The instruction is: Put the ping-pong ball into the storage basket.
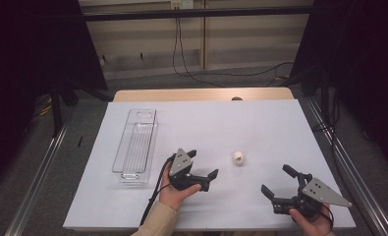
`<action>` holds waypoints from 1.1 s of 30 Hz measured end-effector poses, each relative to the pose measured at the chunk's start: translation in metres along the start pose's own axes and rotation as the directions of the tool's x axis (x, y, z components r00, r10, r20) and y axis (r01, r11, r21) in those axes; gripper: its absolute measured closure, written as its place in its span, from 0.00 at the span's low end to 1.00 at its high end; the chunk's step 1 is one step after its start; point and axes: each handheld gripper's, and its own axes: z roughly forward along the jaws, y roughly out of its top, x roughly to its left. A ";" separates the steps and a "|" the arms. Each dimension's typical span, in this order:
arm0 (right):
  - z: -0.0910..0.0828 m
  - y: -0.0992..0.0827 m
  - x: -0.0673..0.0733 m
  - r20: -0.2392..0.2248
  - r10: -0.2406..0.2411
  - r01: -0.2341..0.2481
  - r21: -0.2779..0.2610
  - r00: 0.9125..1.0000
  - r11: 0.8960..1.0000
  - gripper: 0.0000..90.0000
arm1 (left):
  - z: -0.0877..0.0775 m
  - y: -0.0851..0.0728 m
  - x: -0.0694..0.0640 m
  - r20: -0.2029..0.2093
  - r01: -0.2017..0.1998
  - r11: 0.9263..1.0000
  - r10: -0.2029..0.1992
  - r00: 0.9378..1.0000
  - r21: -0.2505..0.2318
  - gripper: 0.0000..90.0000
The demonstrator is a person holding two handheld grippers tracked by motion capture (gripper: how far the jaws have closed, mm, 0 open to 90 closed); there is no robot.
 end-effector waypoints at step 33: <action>0.000 0.000 0.000 0.000 0.002 -0.002 0.003 1.000 1.000 0.02 | 0.025 0.010 -0.007 0.009 0.007 0.998 -0.007 1.000 0.056 0.02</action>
